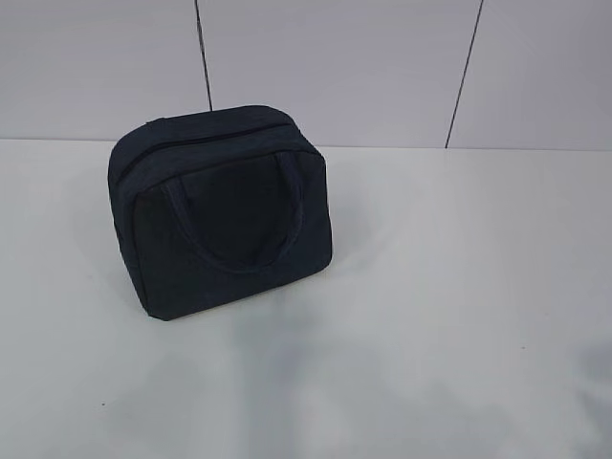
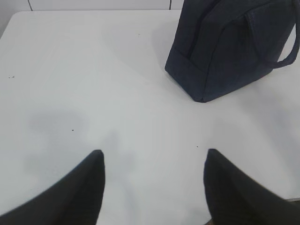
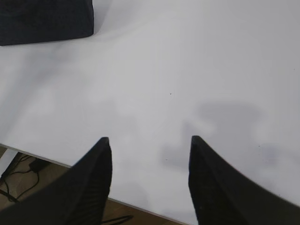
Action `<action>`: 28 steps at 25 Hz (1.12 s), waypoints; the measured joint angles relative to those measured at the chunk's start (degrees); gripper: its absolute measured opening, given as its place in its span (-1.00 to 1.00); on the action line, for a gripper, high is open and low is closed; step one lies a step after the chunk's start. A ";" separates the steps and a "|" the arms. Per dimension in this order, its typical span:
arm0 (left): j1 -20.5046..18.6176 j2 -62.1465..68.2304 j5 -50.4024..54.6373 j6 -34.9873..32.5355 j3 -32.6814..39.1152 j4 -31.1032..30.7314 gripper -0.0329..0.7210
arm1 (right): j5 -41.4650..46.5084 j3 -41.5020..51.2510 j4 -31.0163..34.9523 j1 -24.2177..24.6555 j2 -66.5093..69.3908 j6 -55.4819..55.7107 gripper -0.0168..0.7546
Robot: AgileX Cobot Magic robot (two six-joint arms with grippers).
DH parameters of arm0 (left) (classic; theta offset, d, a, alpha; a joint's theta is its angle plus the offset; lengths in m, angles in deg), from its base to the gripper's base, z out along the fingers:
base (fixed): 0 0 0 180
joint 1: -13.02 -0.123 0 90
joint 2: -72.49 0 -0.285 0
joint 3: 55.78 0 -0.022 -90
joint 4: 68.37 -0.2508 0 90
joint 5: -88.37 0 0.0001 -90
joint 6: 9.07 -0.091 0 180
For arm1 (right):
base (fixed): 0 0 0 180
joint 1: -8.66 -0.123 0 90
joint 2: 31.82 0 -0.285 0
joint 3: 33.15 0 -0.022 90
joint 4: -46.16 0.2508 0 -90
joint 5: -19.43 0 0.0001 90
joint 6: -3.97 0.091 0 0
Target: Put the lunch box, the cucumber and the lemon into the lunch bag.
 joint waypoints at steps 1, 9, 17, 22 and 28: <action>0.00 0.00 0.00 0.00 0.00 0.00 0.32 | 0.00 0.00 0.00 0.00 0.00 0.00 0.13; -5.71 0.00 0.00 0.10 0.00 0.00 0.32 | 0.00 0.00 0.00 11.84 0.00 0.00 0.13; -9.14 0.00 0.00 0.10 0.00 0.00 0.32 | 0.00 0.00 0.00 18.43 0.00 0.00 0.13; -9.14 0.00 0.00 0.10 0.00 0.00 0.32 | 0.00 0.00 0.00 18.43 0.00 0.00 0.13; -9.14 0.00 0.00 0.10 0.00 0.00 0.32 | 0.00 0.00 0.00 18.43 0.00 0.00 0.13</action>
